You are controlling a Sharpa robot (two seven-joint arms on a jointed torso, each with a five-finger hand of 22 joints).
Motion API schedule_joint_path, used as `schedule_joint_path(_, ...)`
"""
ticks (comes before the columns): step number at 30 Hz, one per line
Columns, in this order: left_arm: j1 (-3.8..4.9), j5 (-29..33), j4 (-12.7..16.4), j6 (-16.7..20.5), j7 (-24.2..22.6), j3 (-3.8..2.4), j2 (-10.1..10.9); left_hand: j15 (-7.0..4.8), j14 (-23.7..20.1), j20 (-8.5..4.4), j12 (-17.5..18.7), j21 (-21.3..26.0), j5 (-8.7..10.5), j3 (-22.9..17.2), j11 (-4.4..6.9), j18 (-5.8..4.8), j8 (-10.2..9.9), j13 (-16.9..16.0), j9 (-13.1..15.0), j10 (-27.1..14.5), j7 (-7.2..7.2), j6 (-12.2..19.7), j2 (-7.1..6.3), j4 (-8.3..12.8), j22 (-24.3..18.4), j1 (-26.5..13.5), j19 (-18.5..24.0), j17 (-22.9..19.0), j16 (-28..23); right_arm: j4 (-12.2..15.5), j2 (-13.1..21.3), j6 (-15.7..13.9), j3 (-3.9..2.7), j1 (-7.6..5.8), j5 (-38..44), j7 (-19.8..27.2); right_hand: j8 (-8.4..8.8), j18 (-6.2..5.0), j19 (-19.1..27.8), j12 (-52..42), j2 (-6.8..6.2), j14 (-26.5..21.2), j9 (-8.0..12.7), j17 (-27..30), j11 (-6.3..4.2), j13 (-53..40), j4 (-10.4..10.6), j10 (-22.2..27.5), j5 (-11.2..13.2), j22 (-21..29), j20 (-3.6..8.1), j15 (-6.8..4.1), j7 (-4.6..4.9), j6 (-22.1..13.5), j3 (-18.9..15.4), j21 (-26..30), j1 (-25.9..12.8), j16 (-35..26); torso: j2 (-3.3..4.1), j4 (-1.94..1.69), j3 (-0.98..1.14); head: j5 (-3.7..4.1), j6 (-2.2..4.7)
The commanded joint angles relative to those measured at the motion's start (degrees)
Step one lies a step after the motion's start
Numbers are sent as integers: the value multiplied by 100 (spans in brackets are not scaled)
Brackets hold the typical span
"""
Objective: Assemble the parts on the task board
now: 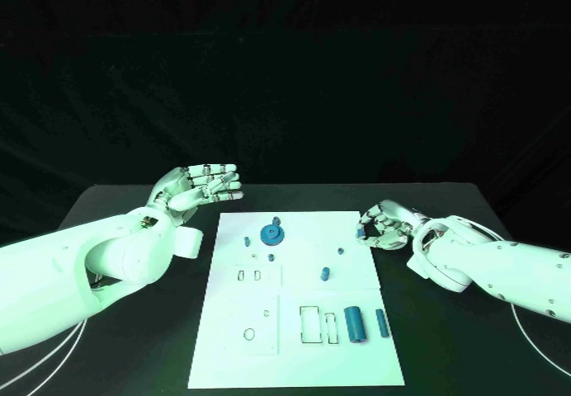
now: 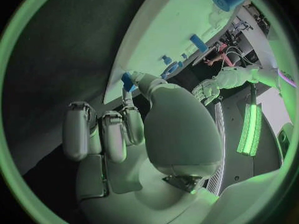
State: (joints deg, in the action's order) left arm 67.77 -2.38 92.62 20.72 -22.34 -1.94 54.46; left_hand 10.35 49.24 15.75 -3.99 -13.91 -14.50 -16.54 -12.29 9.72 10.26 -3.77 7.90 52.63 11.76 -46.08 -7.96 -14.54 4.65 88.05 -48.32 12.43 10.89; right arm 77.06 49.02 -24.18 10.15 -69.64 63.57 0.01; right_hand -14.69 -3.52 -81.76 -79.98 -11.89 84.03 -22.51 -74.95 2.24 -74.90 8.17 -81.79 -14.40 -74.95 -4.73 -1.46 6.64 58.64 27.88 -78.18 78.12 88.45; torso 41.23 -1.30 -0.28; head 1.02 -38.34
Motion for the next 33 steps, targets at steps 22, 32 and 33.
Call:
schedule_joint_path(22, 5, 24, -218, -131, -23, 7, -144, -9, -38, 23, 23, -6, -2, -48, -5, 67, -26, 4, -9, -39, 315, 55, -19, -11, -8, 49, 18, 11, -27, 1112, -339, -764, -23, -322, 430, -1176, -122, 44, -94, -35, 144, 515, -93, -1137, -72, -350, 10, -40, -5, -495, 50, -68, -62, 65, 62, -94, -75, 41, -109, 23, -62, -66, -6)
schedule_joint_path(32, 5, 13, -410, -137, 54, 55, -349, -9, -36, 23, 22, -7, 0, -56, -5, 68, -26, 3, -10, -38, 314, 55, -21, -10, -9, 46, 19, 14, -29, 1372, -1017, -800, -9, -84, 807, -1429, -132, 51, -111, -21, 141, 515, -98, -1137, -77, -334, -2, -32, -4, -518, 55, -73, -66, 62, 67, -117, -74, 41, -216, -4, -124, -209, -111)
schedule_joint_path(33, 5, 11, -431, -135, 61, 60, -367, -9, -36, 23, 22, -7, 0, -57, -5, 68, -26, 3, -10, -38, 314, 55, -22, -10, -9, 46, 19, 14, -29, 1376, -1075, -793, -8, -63, 838, -1464, -132, 51, -111, -21, 141, 515, -98, -1137, -77, -334, -2, -32, -4, -518, 55, -73, -66, 62, 67, -117, -74, 41, -222, -6, -133, -217, -121)
